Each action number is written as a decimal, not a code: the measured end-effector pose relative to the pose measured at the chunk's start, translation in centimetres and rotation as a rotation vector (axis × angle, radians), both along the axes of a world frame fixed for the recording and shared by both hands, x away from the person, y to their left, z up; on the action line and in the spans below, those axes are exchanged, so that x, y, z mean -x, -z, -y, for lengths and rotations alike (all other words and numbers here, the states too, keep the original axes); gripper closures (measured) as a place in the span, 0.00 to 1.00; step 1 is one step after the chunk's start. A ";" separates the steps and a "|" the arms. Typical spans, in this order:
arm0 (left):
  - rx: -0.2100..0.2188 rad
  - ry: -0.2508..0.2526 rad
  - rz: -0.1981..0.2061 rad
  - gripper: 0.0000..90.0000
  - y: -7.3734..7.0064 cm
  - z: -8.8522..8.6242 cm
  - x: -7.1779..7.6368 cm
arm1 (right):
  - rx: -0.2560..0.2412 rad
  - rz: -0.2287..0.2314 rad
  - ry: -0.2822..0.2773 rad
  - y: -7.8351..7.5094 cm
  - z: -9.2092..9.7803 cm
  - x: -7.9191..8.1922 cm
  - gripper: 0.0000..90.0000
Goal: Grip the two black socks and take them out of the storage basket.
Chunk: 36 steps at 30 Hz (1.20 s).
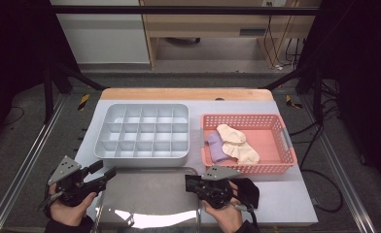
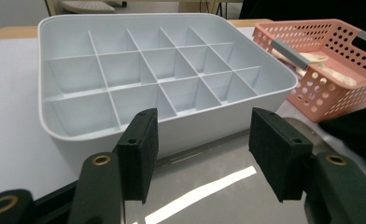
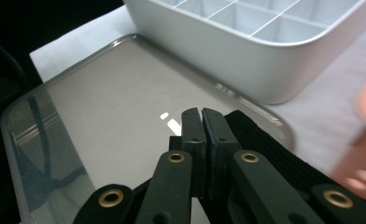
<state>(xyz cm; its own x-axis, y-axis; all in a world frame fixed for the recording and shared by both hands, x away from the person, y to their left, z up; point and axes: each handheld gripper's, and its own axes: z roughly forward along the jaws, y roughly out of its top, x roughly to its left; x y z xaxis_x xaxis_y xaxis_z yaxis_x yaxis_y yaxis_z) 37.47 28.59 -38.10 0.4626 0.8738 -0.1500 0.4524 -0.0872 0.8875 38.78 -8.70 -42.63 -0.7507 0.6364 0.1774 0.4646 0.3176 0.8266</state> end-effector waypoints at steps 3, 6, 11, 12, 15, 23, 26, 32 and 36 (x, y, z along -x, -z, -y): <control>-0.003 0.002 0.005 0.46 -0.4 0.8 -0.2 | 0.013 -0.009 -0.024 0.6 -1.0 0.1 0.98; -0.001 0.007 0.013 0.46 -0.8 1.9 -0.5 | 0.035 -0.027 -0.051 1.5 -2.3 0.2 0.98; -0.010 -0.001 0.008 0.46 -0.7 3.5 -1.1 | 0.071 -0.052 -0.074 3.0 -3.7 0.3 0.97; -0.016 -0.004 0.005 0.46 -0.5 4.0 -1.3 | 0.074 -0.058 -0.075 3.2 -3.9 0.2 0.96; -0.018 -0.003 -0.011 0.46 0.2 4.6 -1.7 | 0.094 -0.071 -0.071 4.1 -4.2 0.2 0.93; -0.038 0.008 -0.077 0.46 3.2 5.9 -2.0 | 0.036 -0.048 -0.053 3.0 -2.8 0.4 0.81; -0.047 0.017 -0.090 0.47 3.9 6.4 -1.9 | 0.018 -0.028 -0.026 2.1 -1.5 0.5 0.81; -0.083 0.060 -0.123 0.50 5.2 8.3 -1.4 | 0.042 0.018 0.071 1.2 2.4 0.6 0.83; -0.108 0.097 -0.144 0.50 6.0 10.1 -0.9 | 0.045 0.005 0.095 1.5 3.9 0.9 0.84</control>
